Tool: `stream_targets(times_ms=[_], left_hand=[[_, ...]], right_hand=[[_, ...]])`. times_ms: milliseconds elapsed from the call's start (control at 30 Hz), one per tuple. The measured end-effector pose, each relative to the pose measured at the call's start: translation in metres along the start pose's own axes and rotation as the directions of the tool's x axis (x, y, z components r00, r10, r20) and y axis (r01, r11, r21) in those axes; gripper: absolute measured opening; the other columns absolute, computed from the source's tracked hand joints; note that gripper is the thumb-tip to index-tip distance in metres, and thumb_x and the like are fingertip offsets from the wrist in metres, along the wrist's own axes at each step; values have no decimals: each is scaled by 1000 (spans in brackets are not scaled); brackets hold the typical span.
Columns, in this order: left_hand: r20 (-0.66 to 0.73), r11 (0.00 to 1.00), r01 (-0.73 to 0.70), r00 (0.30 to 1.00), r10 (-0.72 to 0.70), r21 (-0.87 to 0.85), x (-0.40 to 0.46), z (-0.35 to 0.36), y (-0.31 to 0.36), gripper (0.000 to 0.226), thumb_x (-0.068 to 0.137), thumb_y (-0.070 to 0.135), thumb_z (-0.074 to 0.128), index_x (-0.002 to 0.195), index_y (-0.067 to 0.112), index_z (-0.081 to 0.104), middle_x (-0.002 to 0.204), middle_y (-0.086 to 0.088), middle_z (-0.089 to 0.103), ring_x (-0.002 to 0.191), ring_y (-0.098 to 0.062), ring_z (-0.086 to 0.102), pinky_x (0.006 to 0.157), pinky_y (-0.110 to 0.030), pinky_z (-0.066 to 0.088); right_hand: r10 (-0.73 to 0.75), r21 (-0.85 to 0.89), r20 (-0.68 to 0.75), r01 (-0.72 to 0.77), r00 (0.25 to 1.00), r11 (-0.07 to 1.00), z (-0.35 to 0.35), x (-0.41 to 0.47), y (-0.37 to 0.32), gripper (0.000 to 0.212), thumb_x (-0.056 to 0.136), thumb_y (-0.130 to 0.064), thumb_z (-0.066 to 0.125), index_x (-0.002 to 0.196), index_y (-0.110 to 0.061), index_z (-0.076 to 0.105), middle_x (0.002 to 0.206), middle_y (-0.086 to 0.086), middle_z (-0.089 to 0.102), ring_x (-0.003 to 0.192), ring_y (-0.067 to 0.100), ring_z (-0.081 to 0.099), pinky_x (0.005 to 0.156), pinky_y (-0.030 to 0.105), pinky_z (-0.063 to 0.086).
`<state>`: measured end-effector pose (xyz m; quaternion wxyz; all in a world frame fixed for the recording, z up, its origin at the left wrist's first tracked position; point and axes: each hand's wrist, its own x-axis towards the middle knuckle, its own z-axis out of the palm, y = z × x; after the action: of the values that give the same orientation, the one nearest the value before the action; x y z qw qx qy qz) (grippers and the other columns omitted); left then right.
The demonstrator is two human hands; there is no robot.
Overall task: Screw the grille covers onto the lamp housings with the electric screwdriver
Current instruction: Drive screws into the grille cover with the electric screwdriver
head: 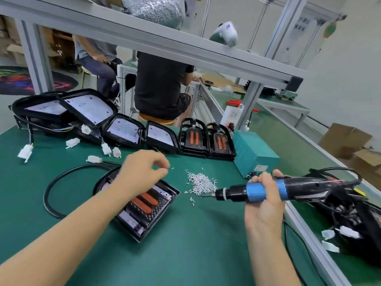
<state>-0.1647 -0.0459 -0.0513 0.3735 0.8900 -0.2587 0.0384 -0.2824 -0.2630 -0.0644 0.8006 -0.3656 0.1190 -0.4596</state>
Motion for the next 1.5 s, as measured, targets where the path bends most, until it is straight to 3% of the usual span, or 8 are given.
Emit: stream_targets(times_ms=[300,500,767,900,1033,1167,1333,1500], left_hand=[[492,899,-105,860,-133,425,52,71,35,26,77,8,73,100,21,73,106,0,69,98,-24,62,75,-31,49],[493,829,-163,857,-151,536,56,82,38,25,77,18,76,101,15,67,103,-3,67,96,-26,63,75,-34,50],[434,747,-251,899,-56,616,52,89,38,33,82,-6,50,60,15,36,63,0,38,69,-25,44,47,-28,29],[439,759,-261,898,-37,597,51,89,37,30,85,-3,46,62,13,36,64,-2,41,68,-25,43,56,-31,35],[291,926,-123,957,15,358,52,75,40,15,82,5,52,82,13,65,85,-3,67,81,-25,61,68,-29,48],[109,999,24,994,-19,-45,46,48,30,14,78,7,62,71,17,68,61,9,63,65,-11,64,63,-23,50],[121,754,169,985,-119,-634,14,18,6,7,76,0,75,77,7,71,62,-9,68,56,-12,62,55,-18,50],[162,563,209,978,-132,-800,-21,3,-7,17,74,-6,72,78,10,76,77,-15,73,61,-16,65,61,-19,54]], right_hand=[[-31,-80,43,34,999,996,11,-7,-5,30,88,7,58,102,-20,52,69,-8,59,67,12,55,74,27,47],[-22,-85,35,25,999,996,11,-3,-8,33,86,7,60,101,-21,55,77,-2,55,66,12,58,70,26,51],[-31,-101,52,36,998,994,10,-3,-7,33,86,7,60,103,-21,53,70,-5,58,67,13,58,75,30,48],[-41,-104,57,47,998,993,9,-2,-9,32,86,7,60,101,-21,54,72,-5,58,67,13,57,75,30,47],[-50,-79,76,56,996,995,10,0,-14,32,86,8,60,97,-22,56,90,8,51,67,12,57,74,28,48],[-54,-40,101,58,993,998,12,1,-18,33,87,7,58,98,-24,56,84,7,49,68,13,58,74,27,48],[5,114,123,-19,992,993,23,-4,-26,32,86,3,59,94,-27,60,77,-3,53,67,12,57,77,26,50],[61,254,250,-127,966,959,51,-19,-29,30,74,-3,66,91,-26,59,68,-6,55,65,10,57,74,24,51]])
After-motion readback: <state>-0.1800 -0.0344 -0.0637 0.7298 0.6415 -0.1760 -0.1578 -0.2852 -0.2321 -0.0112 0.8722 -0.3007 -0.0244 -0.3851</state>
